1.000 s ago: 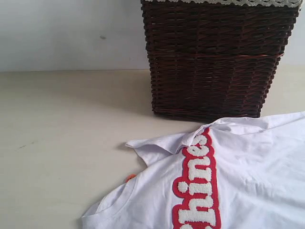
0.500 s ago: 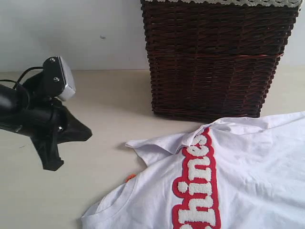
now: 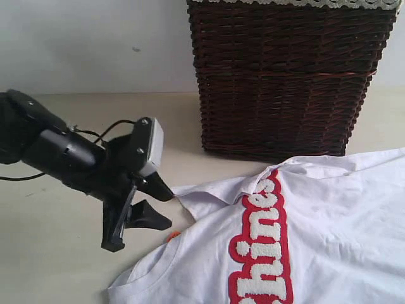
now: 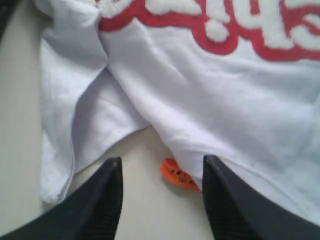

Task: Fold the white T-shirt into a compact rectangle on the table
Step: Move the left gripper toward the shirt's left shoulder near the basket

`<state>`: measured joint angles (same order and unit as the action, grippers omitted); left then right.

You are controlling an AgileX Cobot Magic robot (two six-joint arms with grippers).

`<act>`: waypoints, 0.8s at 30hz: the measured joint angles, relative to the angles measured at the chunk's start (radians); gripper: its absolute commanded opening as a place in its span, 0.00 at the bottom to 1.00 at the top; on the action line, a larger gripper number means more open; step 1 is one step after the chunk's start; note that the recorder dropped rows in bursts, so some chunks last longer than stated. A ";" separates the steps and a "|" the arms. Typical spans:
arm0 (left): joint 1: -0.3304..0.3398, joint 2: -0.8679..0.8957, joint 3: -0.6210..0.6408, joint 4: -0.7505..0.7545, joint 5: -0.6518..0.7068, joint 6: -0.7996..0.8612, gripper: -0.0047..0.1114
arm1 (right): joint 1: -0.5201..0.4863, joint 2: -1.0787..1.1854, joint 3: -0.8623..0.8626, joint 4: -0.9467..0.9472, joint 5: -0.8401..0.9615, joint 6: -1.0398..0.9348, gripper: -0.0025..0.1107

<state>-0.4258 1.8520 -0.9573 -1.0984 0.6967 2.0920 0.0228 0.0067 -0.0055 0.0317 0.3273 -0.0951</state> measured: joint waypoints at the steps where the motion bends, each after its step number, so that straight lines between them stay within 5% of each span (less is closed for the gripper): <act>1: -0.008 0.026 -0.023 0.033 -0.006 0.000 0.47 | 0.000 0.000 0.000 0.000 0.000 0.000 0.23; 24: -0.040 0.279 -0.311 0.002 -0.018 0.004 0.46 | 0.000 0.000 0.000 0.000 0.000 0.000 0.23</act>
<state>-0.4661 2.1307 -1.2680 -1.0967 0.6787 2.0963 0.0228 0.0067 -0.0055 0.0317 0.3273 -0.0951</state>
